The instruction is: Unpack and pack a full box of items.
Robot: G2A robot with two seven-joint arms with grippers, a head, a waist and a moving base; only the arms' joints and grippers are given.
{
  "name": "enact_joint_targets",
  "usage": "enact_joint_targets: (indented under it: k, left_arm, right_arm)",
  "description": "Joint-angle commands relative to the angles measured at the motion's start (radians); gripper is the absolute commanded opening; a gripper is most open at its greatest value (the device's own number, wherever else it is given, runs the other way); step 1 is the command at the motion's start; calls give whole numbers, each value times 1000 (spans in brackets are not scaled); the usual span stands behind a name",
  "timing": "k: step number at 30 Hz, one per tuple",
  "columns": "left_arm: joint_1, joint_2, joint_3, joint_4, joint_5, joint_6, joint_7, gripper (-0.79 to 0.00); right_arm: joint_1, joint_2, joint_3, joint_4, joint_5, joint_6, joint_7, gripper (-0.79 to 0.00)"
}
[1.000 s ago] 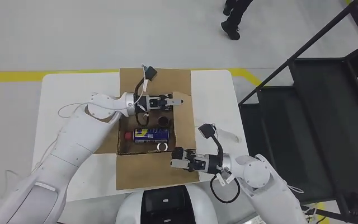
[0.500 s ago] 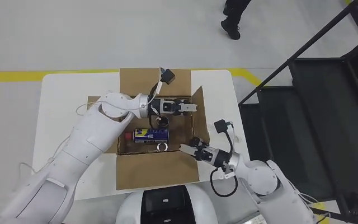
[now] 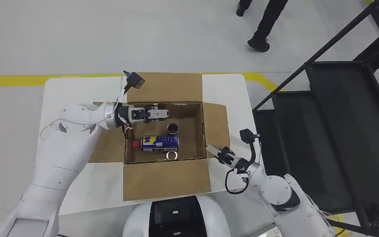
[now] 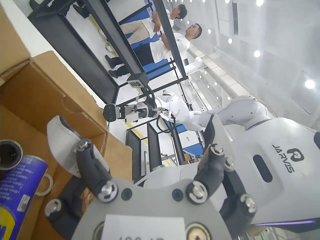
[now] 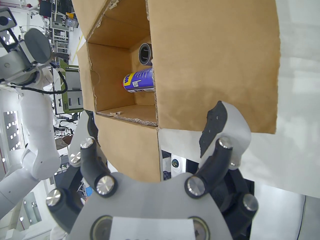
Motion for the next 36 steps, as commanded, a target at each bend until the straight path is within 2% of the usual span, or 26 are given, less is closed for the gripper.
enact_joint_targets:
  k: [1, 6, 12, 15, 21, 23, 29, 36]
  left_arm:
    - [65, 20, -71, -36, 4, 10, -3, 0]
    - [177, 56, -216, -69, 0, 31, 3, 0]
    - [279, 87, -381, -115, -52, 34, 3, 0]
    - [321, 100, -457, -136, -96, 31, -18, 0]
    - [385, 122, -596, -154, -166, 41, -75, 0]
    - [396, 126, -618, -156, -169, 49, -88, 0]
    - [396, 126, -618, -156, -169, 49, -88, 0]
    - [396, 126, -618, -156, -169, 49, -88, 0]
  right_arm:
    - [-2, 0, 2, -27, -13, -14, -11, 0]
    - [26, 3, -6, -82, -32, -67, 27, 0]
    - [201, -4, -131, -44, -89, -54, 133, 0]
    - [320, -15, -231, 9, -168, -10, 174, 0]
    - [545, -45, -432, 97, -428, 151, 270, 0]
    - [607, -56, -489, 132, -504, 204, 314, 0]
    - [751, -93, -635, 239, -697, 309, 403, 0]
    - [761, -98, -647, 250, -711, 320, 411, 0]
